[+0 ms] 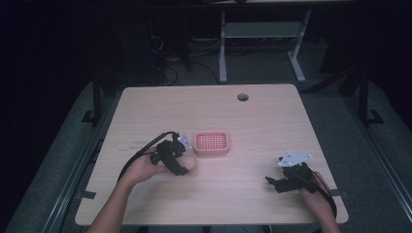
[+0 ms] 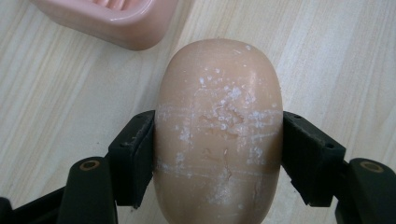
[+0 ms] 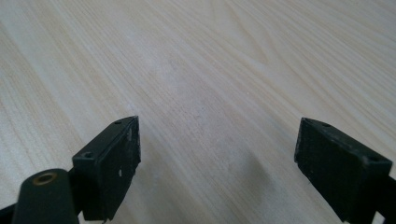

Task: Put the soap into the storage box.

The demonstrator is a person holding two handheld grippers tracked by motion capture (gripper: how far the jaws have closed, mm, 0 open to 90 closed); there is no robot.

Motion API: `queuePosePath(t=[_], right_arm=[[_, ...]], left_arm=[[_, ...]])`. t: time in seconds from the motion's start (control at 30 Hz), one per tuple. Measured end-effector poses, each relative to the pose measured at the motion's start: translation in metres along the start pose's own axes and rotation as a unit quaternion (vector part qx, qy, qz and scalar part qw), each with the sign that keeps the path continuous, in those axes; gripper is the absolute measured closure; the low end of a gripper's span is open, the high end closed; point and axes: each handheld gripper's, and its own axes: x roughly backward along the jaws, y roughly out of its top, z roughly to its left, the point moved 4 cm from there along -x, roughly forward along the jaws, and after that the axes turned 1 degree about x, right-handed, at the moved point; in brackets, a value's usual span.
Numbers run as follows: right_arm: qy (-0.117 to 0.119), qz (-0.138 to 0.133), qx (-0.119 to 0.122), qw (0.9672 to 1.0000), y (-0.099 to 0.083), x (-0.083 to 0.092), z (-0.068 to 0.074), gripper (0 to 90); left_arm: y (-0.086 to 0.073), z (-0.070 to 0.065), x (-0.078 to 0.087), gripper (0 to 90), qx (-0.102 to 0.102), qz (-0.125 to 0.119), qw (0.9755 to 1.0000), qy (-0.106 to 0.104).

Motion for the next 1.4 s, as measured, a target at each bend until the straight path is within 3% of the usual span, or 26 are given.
queuePosePath(t=[0.9,1.4], right_arm=[[0.001,0.001,-0.004,1.0,0.0,0.0,0.0,13.8],[0.001,0.001,-0.003,1.0,0.0,0.0,0.0,13.8]], left_arm=[[0.019,0.005,0.005,31.7,-0.017,0.01,0.9998,0.006],[0.021,0.012,0.006,31.7,-0.009,0.008,0.9999,0.001]])
